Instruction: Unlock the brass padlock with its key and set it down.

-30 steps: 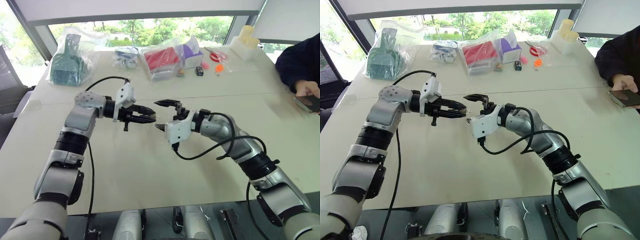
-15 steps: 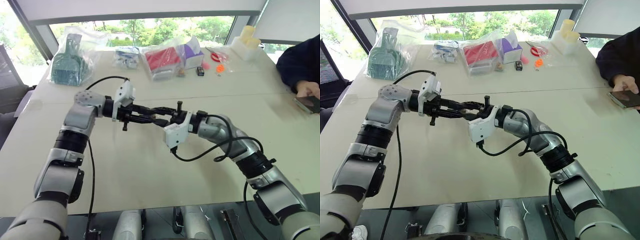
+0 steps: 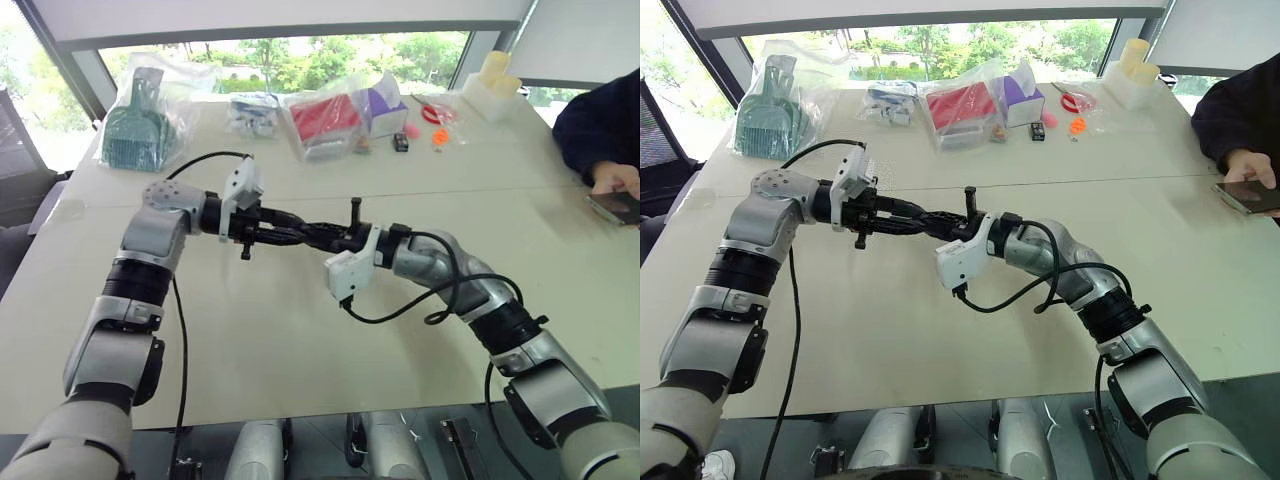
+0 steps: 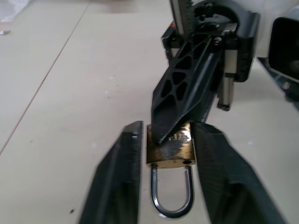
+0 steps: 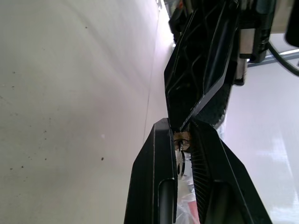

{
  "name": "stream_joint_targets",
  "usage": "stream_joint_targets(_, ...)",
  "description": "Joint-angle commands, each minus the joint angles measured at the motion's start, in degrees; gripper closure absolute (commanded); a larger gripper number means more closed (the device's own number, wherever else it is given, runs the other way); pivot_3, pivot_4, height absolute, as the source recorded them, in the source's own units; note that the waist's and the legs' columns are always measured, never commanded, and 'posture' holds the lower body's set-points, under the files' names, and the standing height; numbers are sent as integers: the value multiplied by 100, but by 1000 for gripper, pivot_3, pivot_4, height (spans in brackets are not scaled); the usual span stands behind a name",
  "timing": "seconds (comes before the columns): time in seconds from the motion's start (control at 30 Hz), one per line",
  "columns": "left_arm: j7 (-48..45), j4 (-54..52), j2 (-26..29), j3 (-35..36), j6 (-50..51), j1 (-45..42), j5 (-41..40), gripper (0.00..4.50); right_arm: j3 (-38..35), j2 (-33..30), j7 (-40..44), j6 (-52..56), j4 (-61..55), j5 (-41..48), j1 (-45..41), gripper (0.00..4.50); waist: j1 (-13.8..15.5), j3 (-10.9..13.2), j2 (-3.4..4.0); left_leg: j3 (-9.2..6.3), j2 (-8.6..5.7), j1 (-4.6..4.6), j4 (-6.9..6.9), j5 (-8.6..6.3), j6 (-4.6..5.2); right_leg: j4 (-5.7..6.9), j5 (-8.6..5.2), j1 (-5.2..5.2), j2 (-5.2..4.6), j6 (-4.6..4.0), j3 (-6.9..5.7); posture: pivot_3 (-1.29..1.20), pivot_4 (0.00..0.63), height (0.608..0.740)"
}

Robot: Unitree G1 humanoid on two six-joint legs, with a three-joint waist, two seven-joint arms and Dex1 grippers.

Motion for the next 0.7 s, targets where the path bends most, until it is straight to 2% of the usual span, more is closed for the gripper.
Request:
stream_joint_targets(0.03,24,-314,122,125,149,-73,-103,1013,-185,18,-26,-15,-107,139,-160,4500,-1,0,0,0,0,0,0,0,0,0,0,0,0,0,0,0,150,740)
stream_joint_targets(0.07,34,-355,139,158,196,-62,-140,498,-190,16,-19,-7,-103,146,-152,4500,-2,0,0,0,0,0,0,0,0,0,0,0,0,0,0,0,150,740)
stream_joint_targets(0.13,124,-487,214,296,354,-45,-246,27,-197,8,-8,21,-105,149,-113,4500,-5,0,0,0,0,0,0,0,0,0,0,0,0,0,0,0,150,740)
stream_joint_targets(0.3,330,-691,381,537,396,-12,-357,27,-206,-10,-7,33,-129,144,-69,4500,-15,0,0,-1,0,0,0,0,0,0,0,0,0,0,0,0,150,740)
stream_joint_targets(0.4,502,-669,399,714,301,1,-388,783,-199,-6,-11,31,-116,136,-55,4500,-13,0,0,0,0,0,0,0,0,0,0,0,0,0,0,0,150,740)
stream_joint_targets(0.53,581,-789,379,708,350,99,-407,2453,-176,21,-2,28,-77,136,-80,4500,-11,0,0,0,0,1,0,0,-1,0,0,0,0,0,1,0,150,740)
stream_joint_targets(0.7,608,-875,304,620,225,270,-395,4306,-154,22,12,-16,-8,126,-133,4500,-13,0,0,0,0,1,0,1,-1,1,0,0,0,0,1,0,150,740)
